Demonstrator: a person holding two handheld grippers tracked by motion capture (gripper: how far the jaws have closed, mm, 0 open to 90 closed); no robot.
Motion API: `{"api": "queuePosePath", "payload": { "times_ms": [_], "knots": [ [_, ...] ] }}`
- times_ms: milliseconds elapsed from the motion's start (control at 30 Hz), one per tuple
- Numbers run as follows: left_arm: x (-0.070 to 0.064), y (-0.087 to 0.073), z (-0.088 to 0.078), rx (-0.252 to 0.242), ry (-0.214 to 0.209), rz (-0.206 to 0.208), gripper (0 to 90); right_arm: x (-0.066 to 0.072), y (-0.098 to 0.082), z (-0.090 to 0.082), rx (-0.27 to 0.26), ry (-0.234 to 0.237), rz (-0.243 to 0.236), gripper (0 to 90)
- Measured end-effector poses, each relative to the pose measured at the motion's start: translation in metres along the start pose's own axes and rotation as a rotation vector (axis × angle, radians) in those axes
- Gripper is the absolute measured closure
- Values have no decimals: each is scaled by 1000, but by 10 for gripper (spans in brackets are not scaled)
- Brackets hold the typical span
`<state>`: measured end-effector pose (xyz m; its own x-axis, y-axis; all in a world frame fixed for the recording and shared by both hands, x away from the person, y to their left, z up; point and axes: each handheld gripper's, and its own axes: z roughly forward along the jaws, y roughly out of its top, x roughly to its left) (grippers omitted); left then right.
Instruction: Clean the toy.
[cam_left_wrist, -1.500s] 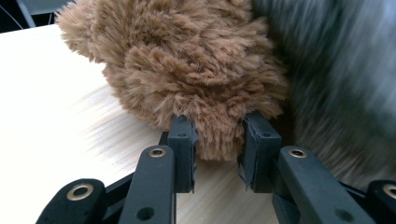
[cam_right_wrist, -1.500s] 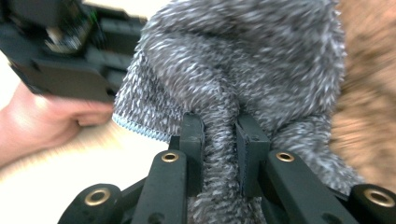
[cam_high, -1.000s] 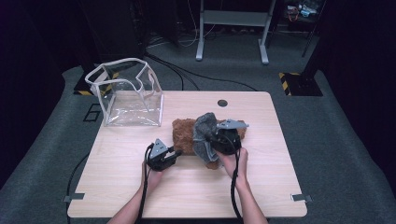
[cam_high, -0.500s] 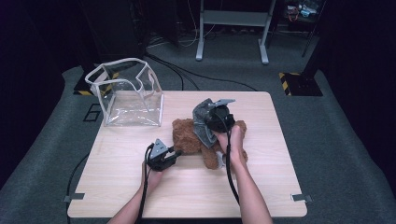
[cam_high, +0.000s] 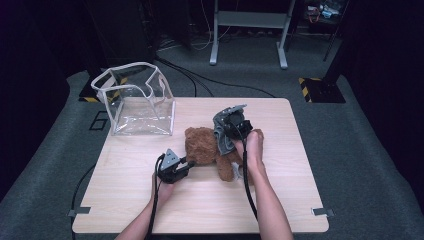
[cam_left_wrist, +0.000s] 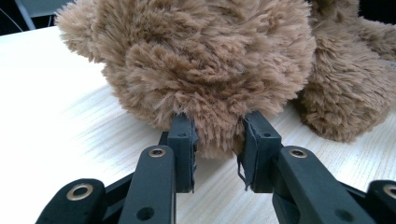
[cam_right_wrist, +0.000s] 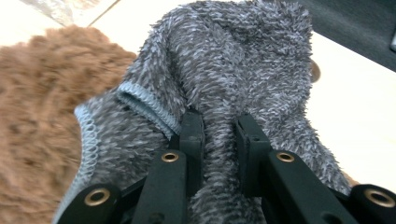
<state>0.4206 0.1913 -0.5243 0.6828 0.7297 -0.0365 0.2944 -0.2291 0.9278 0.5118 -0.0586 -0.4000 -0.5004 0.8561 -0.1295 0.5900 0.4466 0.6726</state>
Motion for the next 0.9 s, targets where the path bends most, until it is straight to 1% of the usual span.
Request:
{"api": "queuePosePath", "payload": {
  "times_ms": [67,100,167,200,300,367,500,567,600,633,667,733,900],
  "knots": [
    [0,0,-1,10,-6,2,688,-5,-2,-1,-3,-7,31,758],
    [0,0,-1,7,-5,2,688,-9,-3,-2,0,-7,29,758],
    [0,0,-1,9,-5,2,688,-14,-5,-3,0,-16,43,758],
    [0,0,-1,10,-6,3,689,-17,-7,-4,0,-21,58,758],
    [0,0,0,7,-6,3,689,-25,-10,-7,2,-32,70,758],
    [0,0,-1,10,-7,4,689,-31,-13,-9,-8,-41,83,758],
    [0,0,-1,10,-7,4,689,-39,-18,-12,-4,-55,107,758],
    [0,1,-1,12,-8,5,689,-45,-22,-14,-7,-67,122,758],
    [0,0,-1,12,-8,4,689,-46,-23,-15,-3,-74,137,758],
    [0,0,-1,11,-6,4,689,-50,-25,-16,-3,-82,137,758],
    [0,0,-1,11,-5,3,688,-54,-29,-18,2,-93,149,758],
    [0,0,-1,11,-5,4,689,-62,-36,-20,2,-99,168,758],
    [0,1,-1,14,-6,3,689,-76,-53,-29,2,-116,219,758]
  ]
}}
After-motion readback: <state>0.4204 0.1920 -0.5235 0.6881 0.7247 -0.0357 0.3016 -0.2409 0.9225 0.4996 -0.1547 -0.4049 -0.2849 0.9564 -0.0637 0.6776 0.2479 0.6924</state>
